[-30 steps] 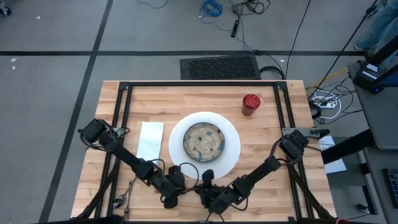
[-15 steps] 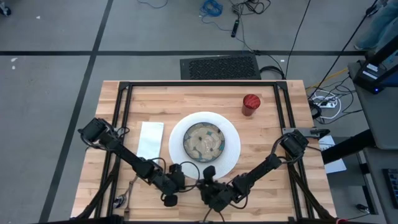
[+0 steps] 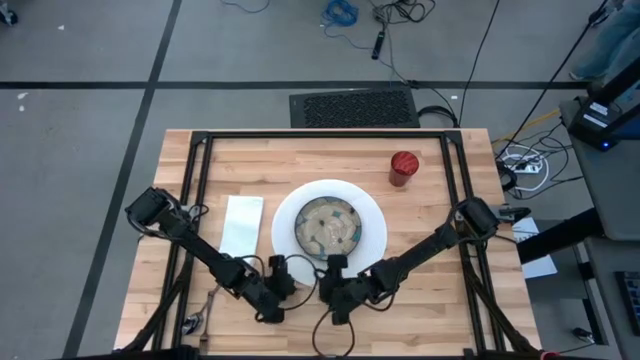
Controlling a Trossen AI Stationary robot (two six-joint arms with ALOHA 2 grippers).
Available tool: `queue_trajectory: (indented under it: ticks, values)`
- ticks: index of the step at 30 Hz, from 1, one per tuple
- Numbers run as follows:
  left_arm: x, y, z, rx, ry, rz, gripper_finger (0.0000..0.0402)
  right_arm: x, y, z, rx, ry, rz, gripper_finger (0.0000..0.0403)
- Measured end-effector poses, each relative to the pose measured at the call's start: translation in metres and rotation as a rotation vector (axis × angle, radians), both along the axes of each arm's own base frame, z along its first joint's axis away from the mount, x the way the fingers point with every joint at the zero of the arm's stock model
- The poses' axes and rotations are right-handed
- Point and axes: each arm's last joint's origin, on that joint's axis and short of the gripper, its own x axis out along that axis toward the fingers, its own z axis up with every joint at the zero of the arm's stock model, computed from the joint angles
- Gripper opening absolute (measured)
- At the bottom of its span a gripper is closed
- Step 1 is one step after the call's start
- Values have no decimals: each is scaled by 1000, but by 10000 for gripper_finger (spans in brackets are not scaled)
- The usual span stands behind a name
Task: Set table place
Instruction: Put the black knife to the right of the white placemat
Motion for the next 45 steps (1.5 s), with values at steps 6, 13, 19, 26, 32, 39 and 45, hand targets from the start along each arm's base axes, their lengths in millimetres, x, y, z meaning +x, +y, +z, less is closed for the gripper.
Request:
queue_trajectory:
  ticks: [6, 13, 19, 26, 32, 39, 45]
  values:
    - [2, 4, 0, 60, -24, 33, 1, 5, 1, 11, 83, -48, 16, 210]
    - [2, 4, 0, 83, -37, 32, 1, 9, -9, 7, 102, -23, -35, 195]
    - [2, 3, 1, 79, -43, 33, 1, 12, -12, 1, 97, -15, -50, 168]
    - [3, 3, 2, 70, -46, 33, 0, 12, -17, -1, 58, -16, -106, 120]
    - [3, 2, 2, 56, -52, 29, 0, 12, -18, -1, 49, -16, -118, 88]
    - [9, -3, 10, 17, -86, 16, 0, 10, -18, -3, 61, 14, -104, 76]
    - [12, -4, 14, 25, -93, 3, 0, 9, -18, -3, 54, 19, -109, 73]
